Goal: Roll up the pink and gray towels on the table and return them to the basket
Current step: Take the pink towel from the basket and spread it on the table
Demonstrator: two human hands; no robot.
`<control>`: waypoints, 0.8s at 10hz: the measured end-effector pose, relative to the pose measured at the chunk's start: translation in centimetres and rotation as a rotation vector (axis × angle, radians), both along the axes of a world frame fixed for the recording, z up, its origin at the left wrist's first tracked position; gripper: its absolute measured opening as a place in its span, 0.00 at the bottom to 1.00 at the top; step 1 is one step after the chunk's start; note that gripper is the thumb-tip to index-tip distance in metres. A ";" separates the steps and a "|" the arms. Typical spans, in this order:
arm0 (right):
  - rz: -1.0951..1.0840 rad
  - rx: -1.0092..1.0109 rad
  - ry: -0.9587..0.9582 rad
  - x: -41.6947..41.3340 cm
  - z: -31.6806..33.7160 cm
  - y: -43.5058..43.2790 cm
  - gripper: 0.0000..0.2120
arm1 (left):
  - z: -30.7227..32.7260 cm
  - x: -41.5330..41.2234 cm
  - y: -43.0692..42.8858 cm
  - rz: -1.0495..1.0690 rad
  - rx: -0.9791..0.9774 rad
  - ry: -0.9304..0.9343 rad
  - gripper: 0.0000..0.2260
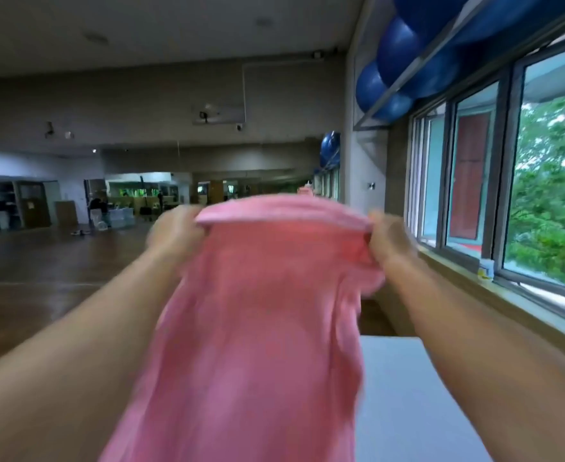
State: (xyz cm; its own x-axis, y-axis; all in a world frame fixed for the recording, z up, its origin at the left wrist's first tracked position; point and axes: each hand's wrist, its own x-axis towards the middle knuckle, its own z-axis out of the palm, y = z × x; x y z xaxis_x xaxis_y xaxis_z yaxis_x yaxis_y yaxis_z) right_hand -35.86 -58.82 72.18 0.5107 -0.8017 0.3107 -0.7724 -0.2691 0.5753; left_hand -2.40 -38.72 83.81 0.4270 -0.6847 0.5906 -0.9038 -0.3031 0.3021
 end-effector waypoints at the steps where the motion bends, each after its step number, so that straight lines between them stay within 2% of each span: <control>1: 0.038 -0.068 -0.804 -4.1 11.1 -5.3 0.24 | 9.0 -7.1 -4.9 0.034 -0.271 -0.177 0.05; 2: 0.094 -0.265 -1.180 -12.2 28.3 -2.0 0.16 | 14.1 -9.1 -8.0 -0.030 -0.417 -0.340 0.07; 3: -0.018 -0.490 -1.085 -18.9 28.3 -5.0 0.10 | 12.5 -9.0 -9.3 -0.003 -0.410 -0.382 0.07; 4: 0.025 -0.435 -1.058 -21.3 22.2 -9.5 0.08 | 7.1 -11.5 -12.2 0.024 -0.293 -0.414 0.04; 5: 0.018 -0.324 -1.085 -23.9 17.2 -12.6 0.10 | 1.6 -13.3 -14.6 0.077 -0.136 -0.377 0.05; 6: -0.061 -0.034 -1.175 -28.5 5.9 -15.9 0.15 | -9.2 -15.1 -16.5 0.033 0.060 -0.311 0.08; 7: -0.116 0.059 -1.073 -31.1 -1.5 -16.5 0.15 | -16.4 -16.6 -16.9 0.005 0.114 -0.268 0.07; 8: -0.173 0.201 -0.933 -35.1 -9.8 -15.3 0.07 | -25.8 -18.8 -16.2 0.014 0.227 -0.177 0.13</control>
